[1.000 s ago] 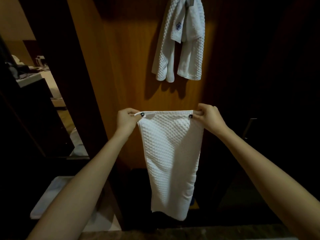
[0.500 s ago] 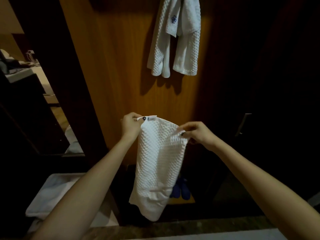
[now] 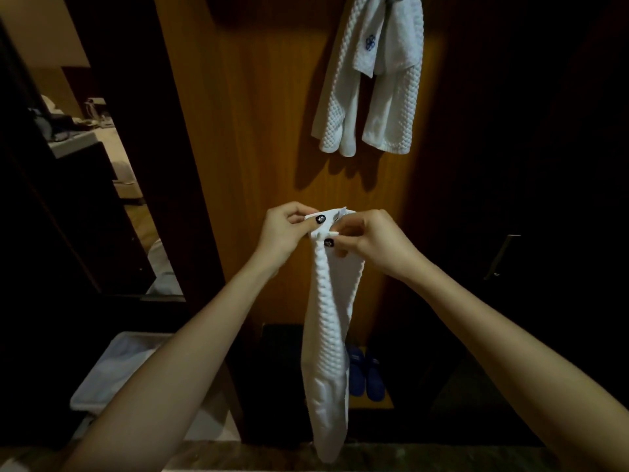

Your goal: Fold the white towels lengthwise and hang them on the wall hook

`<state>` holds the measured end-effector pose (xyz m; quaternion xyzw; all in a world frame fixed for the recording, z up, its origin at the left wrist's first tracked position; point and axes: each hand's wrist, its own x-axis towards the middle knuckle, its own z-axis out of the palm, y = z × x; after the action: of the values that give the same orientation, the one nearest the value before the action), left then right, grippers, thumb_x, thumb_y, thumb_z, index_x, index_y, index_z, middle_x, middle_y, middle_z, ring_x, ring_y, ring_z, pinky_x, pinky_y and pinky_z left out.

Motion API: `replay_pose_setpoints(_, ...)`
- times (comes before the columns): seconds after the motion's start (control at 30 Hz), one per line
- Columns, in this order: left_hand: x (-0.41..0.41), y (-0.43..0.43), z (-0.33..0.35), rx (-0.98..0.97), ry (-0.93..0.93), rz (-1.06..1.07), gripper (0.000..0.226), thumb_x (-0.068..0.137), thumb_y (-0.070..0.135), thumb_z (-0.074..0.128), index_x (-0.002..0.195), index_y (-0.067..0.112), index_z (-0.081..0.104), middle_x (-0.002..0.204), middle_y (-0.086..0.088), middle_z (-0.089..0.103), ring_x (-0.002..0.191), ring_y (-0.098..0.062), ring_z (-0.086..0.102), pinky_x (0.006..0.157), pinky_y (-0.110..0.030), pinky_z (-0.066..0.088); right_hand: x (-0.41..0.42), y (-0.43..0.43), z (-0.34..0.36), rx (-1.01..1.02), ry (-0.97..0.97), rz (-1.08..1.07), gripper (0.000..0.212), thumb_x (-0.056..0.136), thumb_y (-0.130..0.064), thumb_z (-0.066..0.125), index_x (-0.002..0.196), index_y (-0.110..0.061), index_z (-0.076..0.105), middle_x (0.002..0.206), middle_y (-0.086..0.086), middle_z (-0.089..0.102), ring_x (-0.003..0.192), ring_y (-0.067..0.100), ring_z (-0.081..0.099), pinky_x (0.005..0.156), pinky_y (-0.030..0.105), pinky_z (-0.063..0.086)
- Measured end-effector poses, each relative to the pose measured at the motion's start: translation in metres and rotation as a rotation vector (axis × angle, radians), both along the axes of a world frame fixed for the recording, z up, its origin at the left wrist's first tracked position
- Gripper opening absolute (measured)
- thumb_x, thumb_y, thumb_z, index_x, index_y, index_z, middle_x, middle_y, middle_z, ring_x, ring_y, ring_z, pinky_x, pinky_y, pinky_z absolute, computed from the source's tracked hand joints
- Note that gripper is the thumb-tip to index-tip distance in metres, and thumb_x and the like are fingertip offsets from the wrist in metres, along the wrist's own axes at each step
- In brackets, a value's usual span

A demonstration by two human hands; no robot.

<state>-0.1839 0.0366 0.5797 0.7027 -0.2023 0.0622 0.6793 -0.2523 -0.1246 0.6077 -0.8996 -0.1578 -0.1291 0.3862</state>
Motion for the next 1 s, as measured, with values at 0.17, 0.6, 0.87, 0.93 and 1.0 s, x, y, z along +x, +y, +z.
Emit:
replay_pose_setpoints(0.17, -0.005, -0.001, 0.011, 0.006, -0.025, -0.089, 0.013, 0.085, -0.004, 0.064, 0.093, 0.004, 0.07, 0.079, 0.001, 0.07, 0.071, 0.002, 0.066, 0.064, -0.01, 0.048, 0.008, 0.001, 0.02, -0.186, -0.198, -0.118, 0.018, 0.086, -0.025, 0.072, 0.088, -0.007, 0.073, 0.084, -0.003, 0.05, 0.08, 0.013, 0.051, 0.071, 0.026, 0.045)
replay_pose_setpoints(0.6, -0.003, 0.015, 0.028, 0.156, -0.09, -0.308, 0.036, 0.084, -0.002, 0.065, 0.107, 0.026, 0.064, 0.099, 0.008, 0.068, 0.09, 0.004, 0.065, 0.078, -0.013, 0.049, 0.01, -0.003, 0.039, -0.286, -0.181, -0.097, 0.014, 0.088, -0.025, 0.071, 0.093, -0.012, 0.072, 0.081, -0.006, 0.065, 0.074, 0.006, 0.058, 0.066, 0.025, 0.046)
replay_pose_setpoints(0.87, 0.006, 0.024, 0.024, -0.011, -0.105, -0.214, 0.026, 0.086, -0.001, 0.063, 0.099, 0.021, 0.069, 0.094, 0.011, 0.072, 0.094, -0.001, 0.065, 0.077, -0.014, 0.049, 0.017, -0.05, 0.01, -0.132, 0.045, -0.052, 0.011, 0.084, -0.035, 0.072, 0.087, -0.036, 0.062, 0.112, -0.008, 0.054, 0.112, 0.013, 0.048, 0.097, 0.028, 0.038)
replay_pose_setpoints(0.93, 0.013, 0.026, 0.025, 0.053, -0.11, -0.189, 0.024, 0.086, 0.001, 0.064, 0.096, 0.023, 0.069, 0.094, 0.011, 0.071, 0.093, -0.003, 0.065, 0.077, -0.015, 0.049, 0.02, -0.051, 0.002, -0.024, 0.17, 0.011, 0.013, 0.082, -0.031, 0.075, 0.084, -0.031, 0.062, 0.098, -0.009, 0.062, 0.098, 0.011, 0.059, 0.085, 0.028, 0.046)
replay_pose_setpoints(1.0, 0.023, 0.022, 0.022, 0.276, -0.142, -0.071, 0.02, 0.086, 0.0, 0.063, 0.096, 0.017, 0.068, 0.095, 0.001, 0.069, 0.086, -0.011, 0.063, 0.075, -0.019, 0.048, 0.031, -0.044, -0.001, -0.123, 0.174, -0.003, 0.017, 0.084, -0.03, 0.073, 0.078, -0.025, 0.058, 0.083, -0.007, 0.061, 0.078, 0.01, 0.057, 0.069, 0.028, 0.043)
